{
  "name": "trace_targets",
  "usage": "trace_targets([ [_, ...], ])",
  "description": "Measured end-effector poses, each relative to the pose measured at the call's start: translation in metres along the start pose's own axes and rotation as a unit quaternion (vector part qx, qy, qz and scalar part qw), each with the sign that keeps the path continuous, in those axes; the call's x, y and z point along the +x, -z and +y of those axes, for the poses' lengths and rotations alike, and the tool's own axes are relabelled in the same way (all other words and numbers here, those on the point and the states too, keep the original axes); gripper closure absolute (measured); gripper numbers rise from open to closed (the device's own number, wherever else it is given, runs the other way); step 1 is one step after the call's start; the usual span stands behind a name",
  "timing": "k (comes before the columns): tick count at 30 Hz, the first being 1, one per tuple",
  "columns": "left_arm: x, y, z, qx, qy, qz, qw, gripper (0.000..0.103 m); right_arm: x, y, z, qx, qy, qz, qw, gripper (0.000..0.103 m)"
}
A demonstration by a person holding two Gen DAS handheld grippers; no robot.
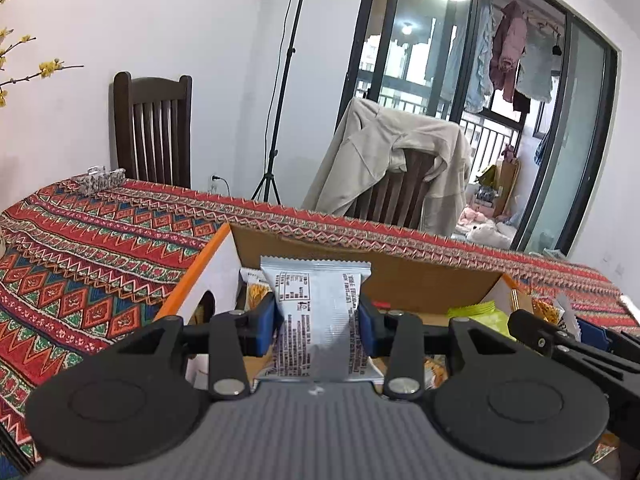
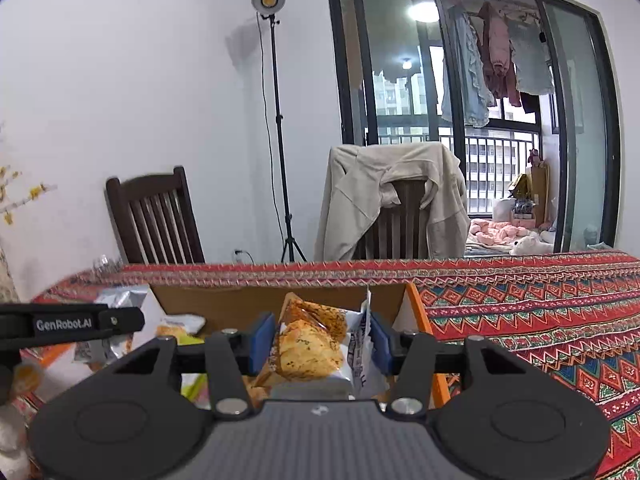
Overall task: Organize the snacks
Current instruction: 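Open both grippers to drop the packets into the box, then move both grippers back from the box to the remaining packets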
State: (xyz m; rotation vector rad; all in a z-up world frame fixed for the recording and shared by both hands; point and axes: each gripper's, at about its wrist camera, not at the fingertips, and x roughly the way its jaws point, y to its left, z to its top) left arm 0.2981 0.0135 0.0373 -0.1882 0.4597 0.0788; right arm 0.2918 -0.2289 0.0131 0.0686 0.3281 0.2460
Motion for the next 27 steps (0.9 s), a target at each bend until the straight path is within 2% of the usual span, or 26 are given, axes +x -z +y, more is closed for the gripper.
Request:
trace_targets([
  [5, 0.001, 0.005, 0.002, 0.002, -0.003, -0.001, 1.0000, 0.061, 0.002, 0.005, 0.001, -0.007, 0.000, 0.004, 1.000, 0.050],
  [7, -0.001, 0.005, 0.004, -0.001, -0.002, -0.007, 1.0000, 0.060, 0.001, 0.006, -0.001, -0.007, 0.000, 0.004, 1.000, 0.042],
  [9, -0.003, 0.006, 0.006, -0.007, -0.002, -0.012, 0.9999, 0.049, -0.001, 0.007, -0.003, -0.003, 0.001, 0.004, 1.000, 0.041],
  [11, -0.006, 0.005, 0.009, -0.013, -0.002, -0.021, 0.9997, 0.025, -0.002, 0.007, -0.006, 0.004, 0.000, 0.004, 1.000, 0.032],
  [13, -0.010, 0.005, 0.011, -0.020, -0.003, -0.037, 0.9991, 0.014, -0.005, 0.007, -0.010, 0.013, -0.002, -0.001, 1.000, 0.012],
  [14, -0.012, 0.005, 0.012, -0.023, -0.003, -0.043, 0.9988, 0.005, -0.007, 0.007, -0.011, 0.016, -0.003, -0.004, 1.000, 0.009],
  [15, -0.015, 0.005, 0.013, -0.028, -0.005, -0.050, 0.9984, 0.000, -0.008, 0.006, -0.013, 0.019, -0.005, -0.006, 1.000, 0.005],
  [16, -0.017, 0.004, 0.014, -0.034, -0.007, -0.057, 0.9978, 0.000, -0.009, 0.006, -0.014, 0.024, -0.007, -0.008, 1.000, 0.000],
  [27, -0.021, 0.000, 0.014, -0.039, -0.006, -0.060, 0.9974, 0.000, -0.008, 0.004, -0.015, 0.029, 0.006, -0.001, 1.000, 0.000],
])
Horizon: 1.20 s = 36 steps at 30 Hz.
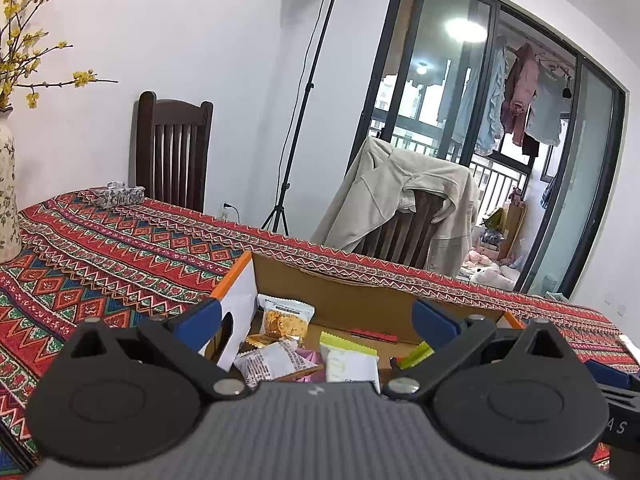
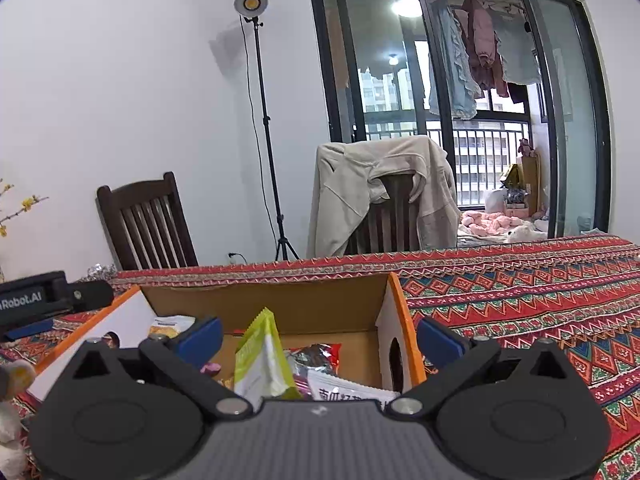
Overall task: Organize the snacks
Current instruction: 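Move both grippers back from the box to the remaining packets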
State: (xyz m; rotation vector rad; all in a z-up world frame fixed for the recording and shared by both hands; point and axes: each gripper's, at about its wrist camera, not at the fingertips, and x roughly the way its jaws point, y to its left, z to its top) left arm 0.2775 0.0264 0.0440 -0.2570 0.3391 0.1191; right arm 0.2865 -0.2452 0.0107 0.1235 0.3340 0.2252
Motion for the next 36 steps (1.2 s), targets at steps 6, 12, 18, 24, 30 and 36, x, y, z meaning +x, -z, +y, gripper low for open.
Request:
trace_targets([
  [6, -0.002, -0.003, 0.000, -0.007, 0.005, 0.006, 0.9999, 0.000, -0.004, -0.003, 0.000, 0.004, -0.003, 0.005, 1.000, 0.000],
  [12, -0.009, -0.011, -0.001, -0.008, 0.006, 0.016, 0.9998, 0.000, -0.012, -0.013, -0.003, 0.007, 0.000, 0.014, 1.000, 0.000],
  [18, -0.025, -0.017, 0.001, -0.006, 0.000, 0.016, 0.9998, 0.000, -0.024, -0.021, -0.003, 0.008, 0.004, 0.020, 1.000, 0.000],
  [24, -0.045, -0.016, 0.007, -0.007, -0.005, 0.018, 0.9998, 0.000, -0.045, -0.018, -0.002, 0.000, 0.005, 0.024, 1.000, 0.000],
  [30, -0.068, -0.010, 0.009, -0.003, -0.007, 0.025, 0.9997, 0.000, -0.069, -0.009, -0.001, -0.006, 0.008, 0.030, 1.000, 0.000],
  [36, -0.090, -0.001, 0.011, 0.004, -0.004, 0.032, 0.9995, 0.000, -0.095, 0.002, -0.003, -0.004, 0.010, 0.034, 0.999, 0.000],
])
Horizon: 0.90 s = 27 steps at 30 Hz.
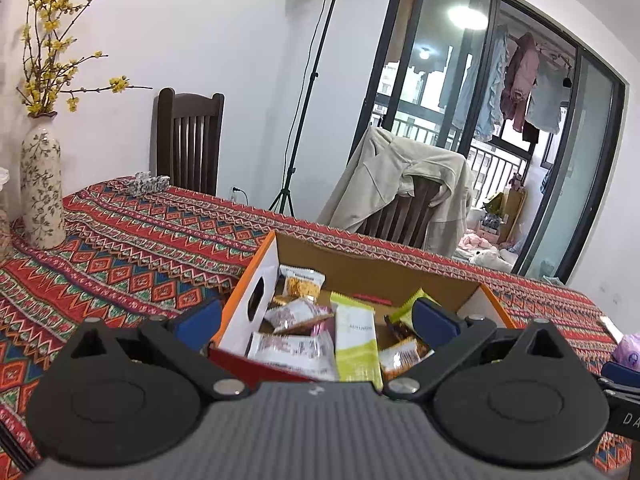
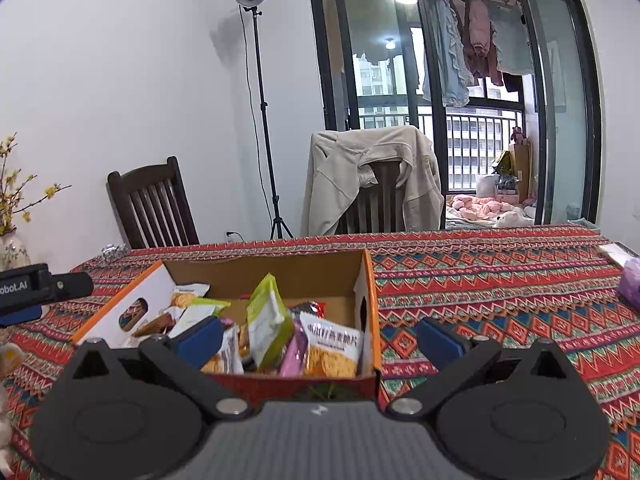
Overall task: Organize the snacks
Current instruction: 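Move both grippers back from the box to the remaining packets, then grasp a cracker packet with printed text with the left gripper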
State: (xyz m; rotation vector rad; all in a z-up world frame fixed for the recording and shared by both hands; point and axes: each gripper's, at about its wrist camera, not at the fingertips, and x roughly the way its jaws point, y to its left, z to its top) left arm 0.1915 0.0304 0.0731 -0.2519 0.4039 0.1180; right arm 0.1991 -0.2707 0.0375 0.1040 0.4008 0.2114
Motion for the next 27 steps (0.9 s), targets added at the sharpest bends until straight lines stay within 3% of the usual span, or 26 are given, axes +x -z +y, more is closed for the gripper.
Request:
trace_targets([
  [11, -0.032, 0.027, 0.000, 0.026, -0.005, 0.029, 0.9992, 0.000, -0.040, 0.029, -0.006, -0.002, 0.003, 0.017, 1.000, 0.000],
  [27, -0.045, 0.082, -0.014, 0.075, 0.008, 0.118, 0.9901, 0.000, -0.064, 0.077, -0.021, 0.006, 0.014, 0.069, 0.997, 0.000],
])
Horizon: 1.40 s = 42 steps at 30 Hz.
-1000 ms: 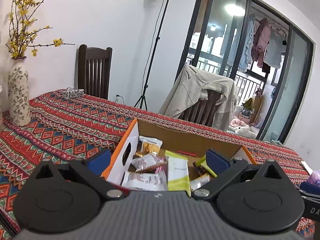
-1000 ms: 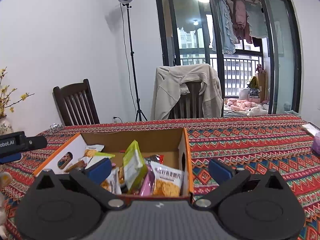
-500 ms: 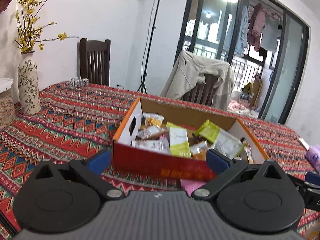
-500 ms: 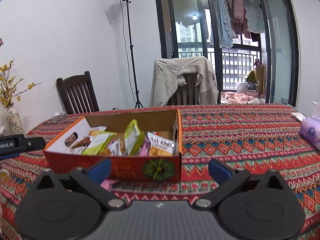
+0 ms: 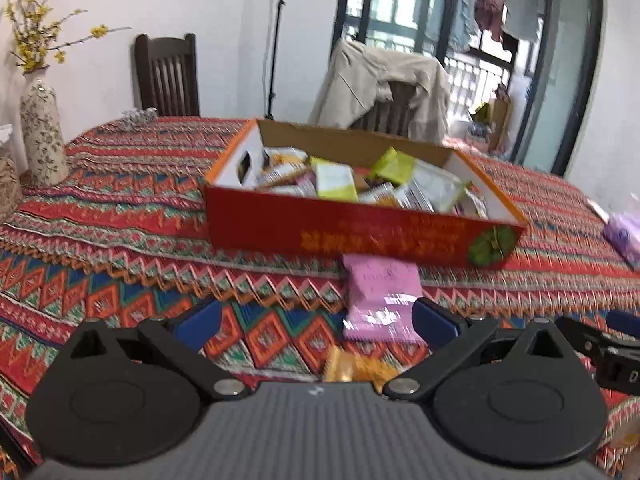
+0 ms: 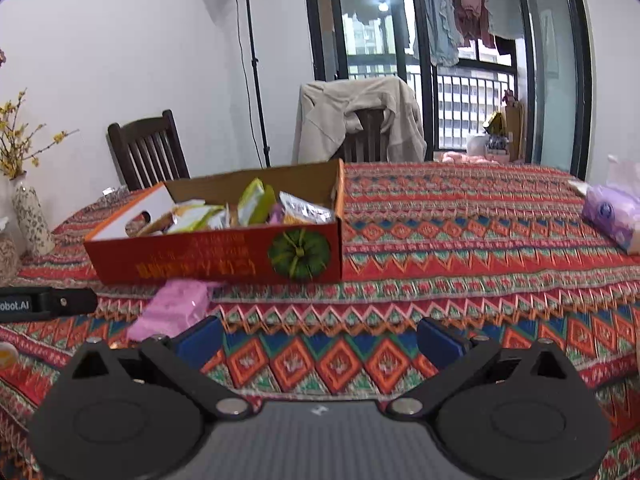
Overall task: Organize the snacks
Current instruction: 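Grasp a cracker packet with printed text with the left gripper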
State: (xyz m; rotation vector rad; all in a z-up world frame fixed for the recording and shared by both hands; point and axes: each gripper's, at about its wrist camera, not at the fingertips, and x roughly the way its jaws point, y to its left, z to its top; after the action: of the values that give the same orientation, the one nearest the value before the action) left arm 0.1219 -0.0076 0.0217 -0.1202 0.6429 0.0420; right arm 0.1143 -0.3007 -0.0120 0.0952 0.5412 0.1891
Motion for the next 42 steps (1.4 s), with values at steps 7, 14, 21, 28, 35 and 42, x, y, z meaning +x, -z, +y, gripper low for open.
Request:
trace_targets([
  [7, 0.012, 0.020, -0.024, 0.039, 0.001, 0.036, 0.9986, 0.000, 0.000, 0.013, -0.012, 0.014, 0.012, 0.016, 1.000, 0.000],
  [14, 0.021, 0.037, -0.042, 0.074, -0.003, 0.056, 0.9957, 0.000, 0.002, 0.023, -0.024, 0.030, 0.018, 0.027, 0.999, 0.000],
  [21, 0.026, 0.044, -0.048, 0.086, -0.019, 0.063, 0.9941, 0.000, 0.004, 0.030, -0.030, 0.039, 0.018, 0.036, 0.998, 0.000],
  [28, 0.027, 0.047, -0.046, 0.077, -0.015, 0.060, 0.9951, 0.000, 0.009, 0.036, -0.033, 0.043, 0.015, 0.045, 0.998, 0.000],
  [35, 0.026, 0.050, -0.042, 0.065, -0.010, 0.053, 0.9965, 0.000, 0.011, 0.037, -0.032, 0.044, 0.014, 0.045, 0.998, 0.000],
  [42, 0.025, 0.052, -0.044, 0.063, -0.013, 0.048, 0.9968, 0.000, 0.010, 0.038, -0.033, 0.047, 0.012, 0.043, 0.998, 0.000],
])
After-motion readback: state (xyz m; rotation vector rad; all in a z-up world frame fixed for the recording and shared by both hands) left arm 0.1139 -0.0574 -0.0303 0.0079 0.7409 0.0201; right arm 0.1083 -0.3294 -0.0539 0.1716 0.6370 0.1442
